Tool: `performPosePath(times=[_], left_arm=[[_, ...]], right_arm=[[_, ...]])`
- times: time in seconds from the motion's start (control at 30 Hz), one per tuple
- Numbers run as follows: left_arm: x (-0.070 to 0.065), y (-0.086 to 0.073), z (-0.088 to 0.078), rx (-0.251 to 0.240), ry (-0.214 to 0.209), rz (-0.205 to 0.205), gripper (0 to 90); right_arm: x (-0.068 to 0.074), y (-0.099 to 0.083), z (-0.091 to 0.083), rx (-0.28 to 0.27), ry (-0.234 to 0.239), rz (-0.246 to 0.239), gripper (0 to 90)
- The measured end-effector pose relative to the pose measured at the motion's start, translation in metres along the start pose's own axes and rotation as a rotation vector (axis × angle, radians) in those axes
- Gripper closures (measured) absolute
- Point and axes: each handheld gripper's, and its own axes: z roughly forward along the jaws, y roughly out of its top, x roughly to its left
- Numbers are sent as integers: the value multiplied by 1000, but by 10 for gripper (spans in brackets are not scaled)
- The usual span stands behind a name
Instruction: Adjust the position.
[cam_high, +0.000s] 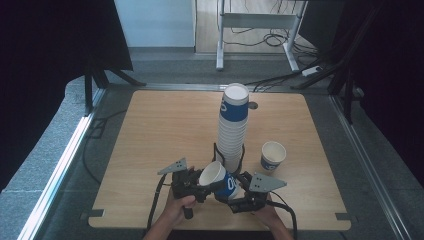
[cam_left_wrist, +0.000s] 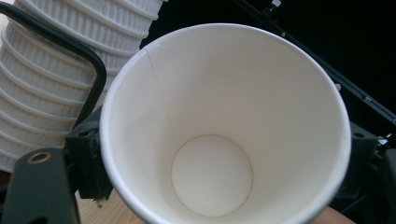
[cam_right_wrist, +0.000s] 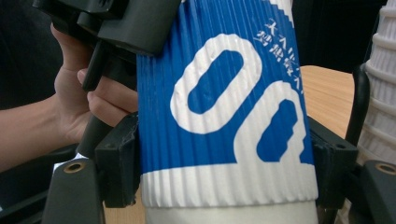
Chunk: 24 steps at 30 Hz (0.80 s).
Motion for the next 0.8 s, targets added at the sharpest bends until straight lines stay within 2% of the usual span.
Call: performPosePath(times=[0.17, 0.27, 0.37, 0.5, 0.67, 0.8], left_arm=[[0, 0, 0, 2, 8, 22, 182], [-2, 0, -1, 16, 26, 55, 185], [-6, 3, -3, 25, 58, 96, 186], [-10, 8, -6, 45, 105, 153, 186], [-14, 11, -7, 91, 167, 205, 189], [-16, 12, -7, 134, 199, 230, 190]], right_arm=[[0, 0, 1, 8, 3, 3, 254], [0, -1, 1, 18, -2, 7, 245], [-1, 0, 2, 40, -15, 15, 193], [-1, 1, -1, 50, -21, 4, 185], [0, 2, -3, 67, -34, -8, 181], [2, 2, -3, 95, -43, -29, 181]])
